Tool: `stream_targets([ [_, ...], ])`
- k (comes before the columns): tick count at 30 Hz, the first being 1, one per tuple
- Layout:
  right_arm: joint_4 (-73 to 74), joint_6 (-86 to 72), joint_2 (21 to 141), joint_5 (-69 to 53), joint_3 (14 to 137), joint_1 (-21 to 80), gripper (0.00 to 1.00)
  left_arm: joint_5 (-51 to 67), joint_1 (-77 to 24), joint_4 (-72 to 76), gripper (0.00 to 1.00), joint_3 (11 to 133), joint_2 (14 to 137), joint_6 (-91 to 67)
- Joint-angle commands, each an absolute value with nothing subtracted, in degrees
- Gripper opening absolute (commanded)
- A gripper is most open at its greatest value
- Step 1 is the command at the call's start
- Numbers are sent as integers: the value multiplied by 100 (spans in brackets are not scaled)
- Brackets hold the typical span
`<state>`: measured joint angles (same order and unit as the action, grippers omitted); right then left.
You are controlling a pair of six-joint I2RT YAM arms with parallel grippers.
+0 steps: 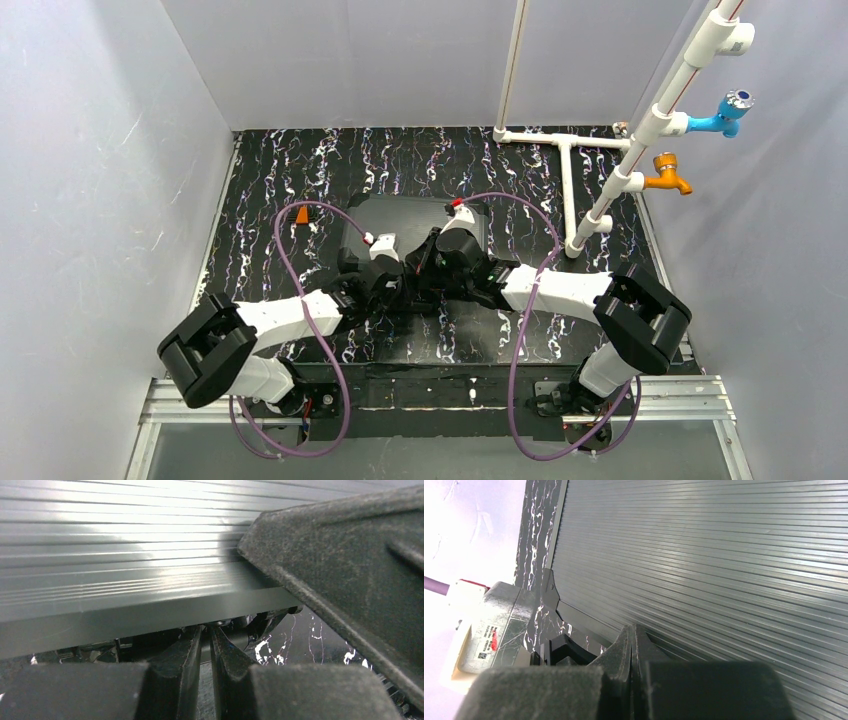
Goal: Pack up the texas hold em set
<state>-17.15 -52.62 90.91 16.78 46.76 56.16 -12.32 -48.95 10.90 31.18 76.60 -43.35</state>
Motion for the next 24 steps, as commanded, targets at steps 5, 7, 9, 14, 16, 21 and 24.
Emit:
stream_targets([
  [5, 2783, -4558, 10400, 1704, 3636, 5676, 1, -1815, -4907, 1375, 11, 2776, 8075, -4501],
  [7, 2835, -4535, 10340, 1755, 3663, 5678, 1, -1857, -4909, 1433, 11, 2739, 8147, -4531],
  [9, 2893, -4529, 10239, 1811, 3673, 5682, 1, -1863, -4913, 1470, 11, 2721, 8178, -4534],
  [14, 3061, -4553, 9936, 1929, 3748, 5722, 1, -1941, -4914, 1517, 11, 2600, 8077, -4550],
  [16, 3181, -4555, 9824, 1987, 3849, 5725, 1, -2024, -4917, 1549, 11, 2519, 8038, -4568],
  [21, 3492, -4579, 9519, 2101, 4124, 5730, 1, -2101, -4913, 1578, 11, 2429, 7980, -4585],
  [24, 3748, -4555, 9348, 2261, 4347, 5730, 1, -2092, -4922, 1582, 11, 2385, 7838, -4566],
])
